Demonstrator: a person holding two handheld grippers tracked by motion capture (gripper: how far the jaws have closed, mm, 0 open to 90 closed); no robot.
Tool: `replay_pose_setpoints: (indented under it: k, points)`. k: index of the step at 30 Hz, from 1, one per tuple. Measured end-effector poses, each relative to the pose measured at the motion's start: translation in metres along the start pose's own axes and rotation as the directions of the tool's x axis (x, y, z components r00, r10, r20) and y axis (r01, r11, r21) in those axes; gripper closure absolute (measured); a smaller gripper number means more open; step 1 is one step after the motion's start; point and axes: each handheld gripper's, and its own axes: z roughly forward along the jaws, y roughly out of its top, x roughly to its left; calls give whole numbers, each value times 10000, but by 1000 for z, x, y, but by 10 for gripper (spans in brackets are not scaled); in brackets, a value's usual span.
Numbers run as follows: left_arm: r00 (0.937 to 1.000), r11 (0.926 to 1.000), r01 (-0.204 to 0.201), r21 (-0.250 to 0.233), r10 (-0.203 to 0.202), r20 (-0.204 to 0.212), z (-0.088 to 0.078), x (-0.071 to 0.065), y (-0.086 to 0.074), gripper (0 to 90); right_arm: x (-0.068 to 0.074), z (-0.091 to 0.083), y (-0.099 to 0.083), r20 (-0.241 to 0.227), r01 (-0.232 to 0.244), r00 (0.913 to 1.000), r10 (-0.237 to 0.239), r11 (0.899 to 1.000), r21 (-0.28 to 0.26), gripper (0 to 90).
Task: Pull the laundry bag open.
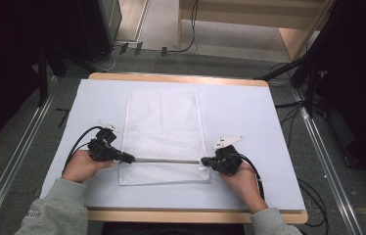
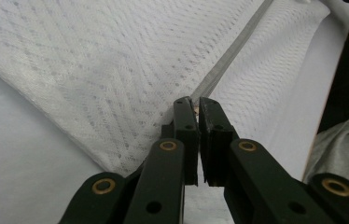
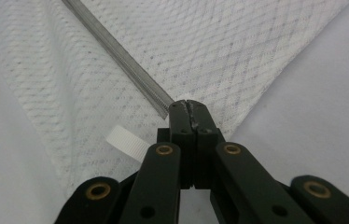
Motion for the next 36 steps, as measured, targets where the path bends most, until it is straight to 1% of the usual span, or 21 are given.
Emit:
replay_pose_setpoints:
  k: [5, 7, 8, 10, 11, 12, 13, 15, 20, 21, 22, 24, 25, 29, 30, 31, 32, 33, 34, 35, 36]
  points:
    - [9999, 10000, 13, 0, -13, 117, 0, 1, 0, 880, 0, 0, 0, -11, -8, 10000, 8, 10000, -7, 900]
    - [10000, 10000, 10, 69, -10, 16, -1, 1, -1, 881, 0, 0, 0, -13, -6, 10000, 6, 10000, -11, 900]
    - [9999, 9999, 101, 25, -101, 22, -2, 1, -2, 881, 0, 0, 0, -28, -1, 10000, 1, 10000, -27, 900]
    - [9999, 10000, 88, 29, -88, 63, -4, 3, -3, 881, -1, 0, 0, -27, 10, 10000, -10, 10000, -36, 900]
    - [9999, 9999, 134, -2, -134, 17, -5, 4, -4, 881, -1, 0, 0, -28, 27, 10000, -27, 10000, -32, 900]
    - [9998, 9999, 145, -9, -145, 96, -6, 5, -4, 881, 0, 0, 0, -22, 45, 10000, -45, 10000, -26, 900]
    - [9997, 9997, 225, -32, -225, 0, -7, 5, -5, 881, 0, 0, 0, -9, 51, 10000, -51, 10000, -26, 900]
    - [9997, 9998, 221, -2, -221, 32, -9, 7, -6, 881, 0, 0, -1, 25, 73, 10000, -73, 10000, -25, 900]
    - [9992, 9992, 394, -40, -394, 0, -11, 9, -10, 881, 0, 0, 0, -14, 69, 10000, -69, 10000, -12, 900]
    - [9995, 9995, 324, 9, -324, 11, -12, 10, -11, 880, 0, 0, 0, -17, 35, 10000, -35, 10000, -9, 900]
    - [9992, 9992, 398, 12, -398, -68, -13, 11, -12, 881, 0, 0, 0, -4, 41, 10000, -41, 10000, 14, 900]
    - [9987, 9987, 503, -21, -503, 1, -16, 13, -16, 880, 0, 0, 1, 1, 100, 9999, -100, 9999, 44, 900]
    - [9981, 9981, 605, -71, -606, -88, -18, 14, -18, 880, -1, 0, 1, -11, 147, 9999, -147, 9999, 36, 900]
    - [9972, 9971, 741, -183, -741, -21, -23, 16, -24, 881, -1, 1, 2, -76, 145, 9999, -144, 9998, 103, 900]
    - [9976, 9975, 686, -187, -687, -57, -24, 16, -25, 881, -1, 0, 2, -81, 165, 9998, -164, 9998, 148, 900]
    - [9977, 9978, 635, -179, -639, -228, -24, 16, -25, 881, -1, 1, 2, -103, 168, 9998, -166, 9998, 142, 900]
    - [9979, 9980, 609, -190, -613, -206, -25, 16, -26, 881, -2, 1, 3, -118, 218, 9997, -216, 9997, 121, 900]
    - [9977, 9980, 605, -174, -610, -297, -25, 16, -27, 881, -2, 1, 3, -155, 224, 9996, -222, 9997, 124, 900]
    - [9967, 9973, 692, -226, -701, -419, -26, 18, -28, 881, -2, 1, 3, -155, 223, 9996, -221, 9997, 139, 900]
    - [9960, 9963, 821, -244, -829, -343, -28, 21, -30, 881, -2, 1, 3, -166, 211, 9996, -208, 9997, 159, 900]
    - [9948, 9945, 978, -381, -988, -244, -29, 23, -31, 881, -2, 1, 4, -199, 200, 9996, -197, 9996, 174, 900]
